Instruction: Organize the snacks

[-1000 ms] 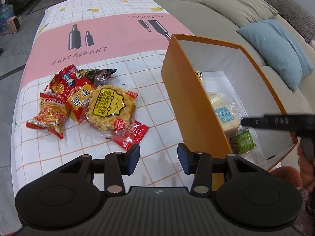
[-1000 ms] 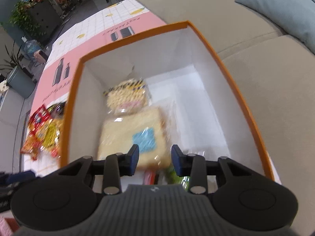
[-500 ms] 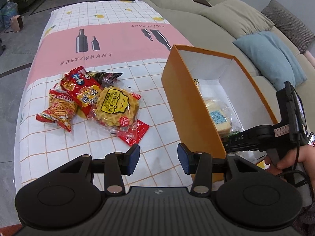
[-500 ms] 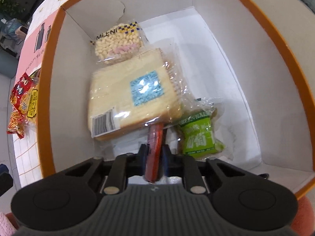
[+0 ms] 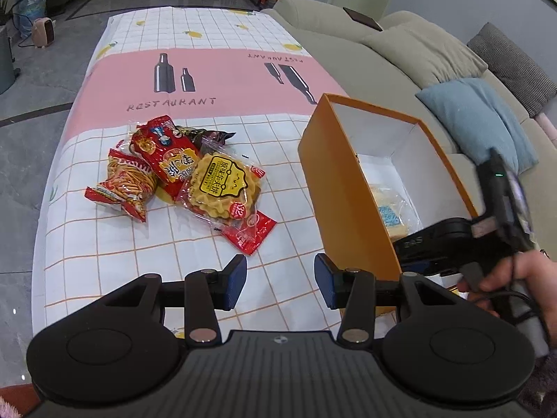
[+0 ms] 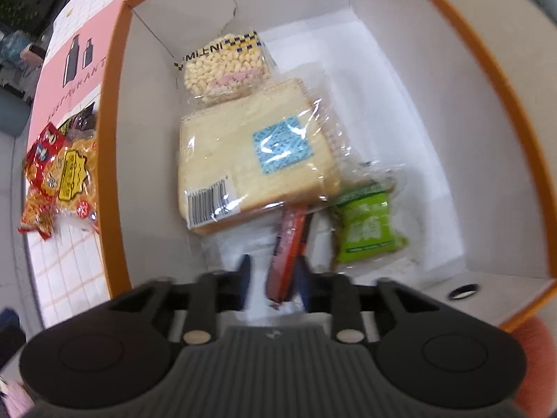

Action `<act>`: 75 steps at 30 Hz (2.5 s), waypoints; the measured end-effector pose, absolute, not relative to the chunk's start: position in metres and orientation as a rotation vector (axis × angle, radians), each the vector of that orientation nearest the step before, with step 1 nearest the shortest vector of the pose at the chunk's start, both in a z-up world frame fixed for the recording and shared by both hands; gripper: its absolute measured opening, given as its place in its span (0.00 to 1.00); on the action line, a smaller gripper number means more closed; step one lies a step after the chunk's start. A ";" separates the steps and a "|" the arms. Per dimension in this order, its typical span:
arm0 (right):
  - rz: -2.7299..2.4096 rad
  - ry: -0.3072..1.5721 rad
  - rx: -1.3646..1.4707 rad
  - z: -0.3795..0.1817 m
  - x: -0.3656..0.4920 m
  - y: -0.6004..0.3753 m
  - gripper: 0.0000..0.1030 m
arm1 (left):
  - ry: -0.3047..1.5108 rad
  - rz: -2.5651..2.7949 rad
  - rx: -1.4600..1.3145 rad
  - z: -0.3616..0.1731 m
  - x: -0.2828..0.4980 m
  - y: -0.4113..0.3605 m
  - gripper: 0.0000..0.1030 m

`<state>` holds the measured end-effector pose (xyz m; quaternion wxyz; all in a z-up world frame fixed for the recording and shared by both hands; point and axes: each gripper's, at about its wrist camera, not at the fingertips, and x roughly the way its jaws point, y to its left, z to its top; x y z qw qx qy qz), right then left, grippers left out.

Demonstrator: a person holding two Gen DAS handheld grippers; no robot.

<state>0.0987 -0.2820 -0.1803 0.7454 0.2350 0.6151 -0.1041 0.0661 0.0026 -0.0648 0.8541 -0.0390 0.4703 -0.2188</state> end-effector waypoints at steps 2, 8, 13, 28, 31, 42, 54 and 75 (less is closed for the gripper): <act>-0.247 1.382 0.502 -0.189 0.107 -0.280 0.30 | 0.986 -0.458 -0.085 -0.064 0.064 0.006 0.53; -0.215 1.433 0.439 -0.190 0.115 -0.271 0.21 | 0.981 -0.451 -0.095 -0.065 0.059 0.016 0.54; -0.173 1.509 0.592 -0.179 0.113 -0.280 0.22 | 0.982 -0.450 -0.117 -0.067 0.060 0.020 0.54; -0.113 1.158 0.304 -0.073 0.093 -0.224 0.40 | 0.946 -0.432 -0.015 -0.063 0.069 0.040 0.54; -0.032 1.027 0.228 -0.054 0.092 -0.204 0.46 | 0.932 -0.433 -0.002 -0.062 0.077 0.050 0.54; 0.219 0.926 0.106 -0.079 0.115 -0.132 0.63 | 0.860 -0.381 0.175 -0.075 0.106 0.073 0.61; 0.307 0.858 -0.181 -0.151 0.157 -0.071 0.74 | 0.849 -0.353 0.191 -0.116 0.163 0.071 0.62; 0.302 0.905 -0.164 -0.193 0.203 -0.062 0.84 | 0.944 -0.304 0.395 -0.168 0.214 0.052 0.80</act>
